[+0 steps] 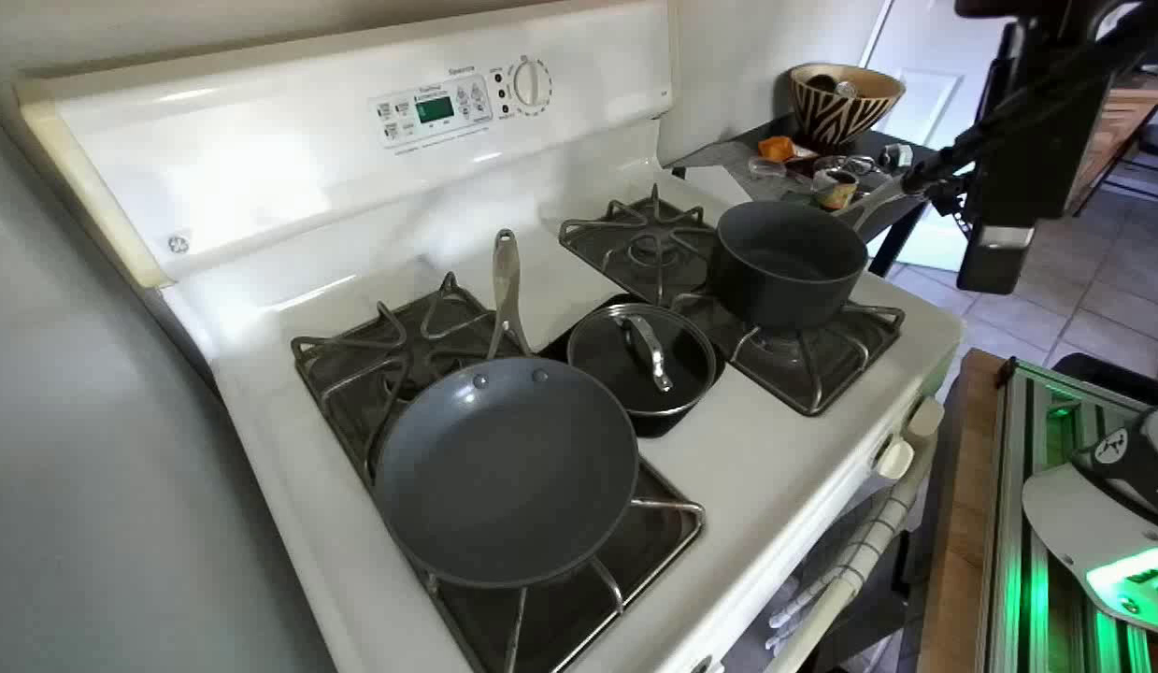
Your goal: Put the lid on the right pot, the push the pot backwards
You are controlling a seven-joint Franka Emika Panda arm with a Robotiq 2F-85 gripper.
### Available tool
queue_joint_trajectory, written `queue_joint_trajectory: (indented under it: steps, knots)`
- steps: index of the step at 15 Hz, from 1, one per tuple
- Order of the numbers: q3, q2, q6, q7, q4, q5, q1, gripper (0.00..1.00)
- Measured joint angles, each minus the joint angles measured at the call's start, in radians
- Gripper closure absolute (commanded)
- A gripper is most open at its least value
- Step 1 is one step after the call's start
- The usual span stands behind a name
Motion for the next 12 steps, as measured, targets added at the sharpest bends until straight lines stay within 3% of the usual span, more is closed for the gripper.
queue_joint_trajectory:
  steps: [4, 8, 12]
  knots:
    - [0.000, 0.011, 0.024, 0.011, 0.000, -0.004, -0.017, 0.00]
    - [-0.013, 0.099, 0.197, 0.026, -0.014, -0.022, -0.094, 0.00]
    - [-0.037, 0.228, 0.385, 0.018, -0.038, -0.026, -0.129, 0.00]
